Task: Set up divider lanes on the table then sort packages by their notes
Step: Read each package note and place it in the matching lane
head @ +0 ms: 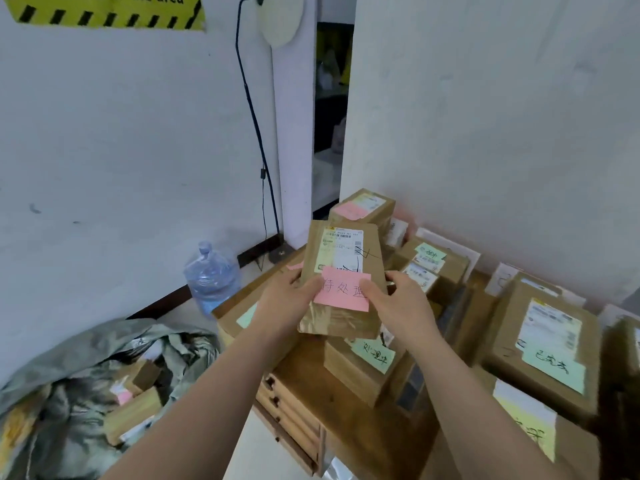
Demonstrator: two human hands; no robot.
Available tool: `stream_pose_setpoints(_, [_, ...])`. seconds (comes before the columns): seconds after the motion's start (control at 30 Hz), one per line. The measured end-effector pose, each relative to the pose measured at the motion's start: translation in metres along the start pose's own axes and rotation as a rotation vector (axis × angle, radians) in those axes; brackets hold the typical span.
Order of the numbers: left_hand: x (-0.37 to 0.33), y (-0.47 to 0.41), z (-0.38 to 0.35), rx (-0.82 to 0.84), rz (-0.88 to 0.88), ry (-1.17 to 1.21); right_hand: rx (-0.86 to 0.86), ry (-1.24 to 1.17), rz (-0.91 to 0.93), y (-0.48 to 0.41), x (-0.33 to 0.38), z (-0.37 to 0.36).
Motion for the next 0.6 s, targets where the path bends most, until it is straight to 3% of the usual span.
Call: stream_pose_setpoints(0.6, [-0.023, -0.168, 0.029, 0.168, -0.042, -0.144, -0.128, 0.02, -0.205, -0.103, -0.021, -0.081])
Point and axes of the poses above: each hand's wrist, its own y-axis away from the middle knuckle, its own z-axis out of the back of the hand, x = y × z, the point moved 10 cm from there along -y, towards the middle knuckle, and after that the axes turned 15 degrees about z, right-handed, at the moved point
